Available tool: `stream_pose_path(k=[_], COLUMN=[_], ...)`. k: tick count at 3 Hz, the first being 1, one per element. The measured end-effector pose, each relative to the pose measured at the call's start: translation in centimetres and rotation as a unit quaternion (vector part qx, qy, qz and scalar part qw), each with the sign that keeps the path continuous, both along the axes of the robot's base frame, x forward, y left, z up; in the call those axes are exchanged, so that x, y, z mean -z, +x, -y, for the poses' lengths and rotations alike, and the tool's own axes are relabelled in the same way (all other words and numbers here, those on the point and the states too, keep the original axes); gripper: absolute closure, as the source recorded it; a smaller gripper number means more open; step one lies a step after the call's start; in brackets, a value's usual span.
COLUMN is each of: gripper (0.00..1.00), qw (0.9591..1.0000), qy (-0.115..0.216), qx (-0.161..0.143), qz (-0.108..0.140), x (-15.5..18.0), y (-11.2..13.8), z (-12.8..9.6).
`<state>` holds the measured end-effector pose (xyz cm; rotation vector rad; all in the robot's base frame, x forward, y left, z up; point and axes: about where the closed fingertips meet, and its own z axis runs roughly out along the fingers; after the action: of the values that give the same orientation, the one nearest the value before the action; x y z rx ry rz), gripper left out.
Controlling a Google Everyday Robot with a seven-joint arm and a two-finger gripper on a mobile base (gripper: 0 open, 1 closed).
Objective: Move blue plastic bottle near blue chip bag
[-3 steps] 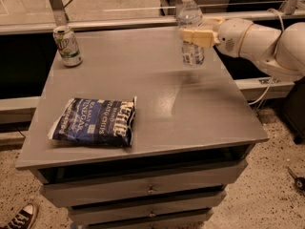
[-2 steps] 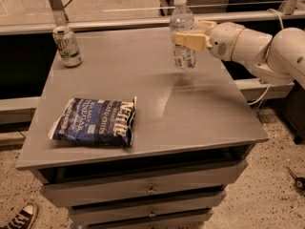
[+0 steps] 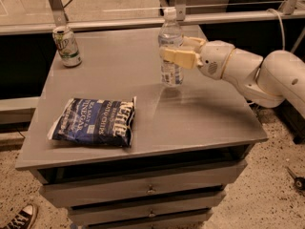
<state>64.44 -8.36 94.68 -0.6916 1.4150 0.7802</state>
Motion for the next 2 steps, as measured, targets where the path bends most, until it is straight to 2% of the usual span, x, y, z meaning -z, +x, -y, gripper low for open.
stream_pose_path(k=[2], gripper=[1.00], qw=[0.9982], qy=[0.042], qx=[-0.034], qz=[-0.026], x=[2.3], y=[-4.3], z=[-3.4])
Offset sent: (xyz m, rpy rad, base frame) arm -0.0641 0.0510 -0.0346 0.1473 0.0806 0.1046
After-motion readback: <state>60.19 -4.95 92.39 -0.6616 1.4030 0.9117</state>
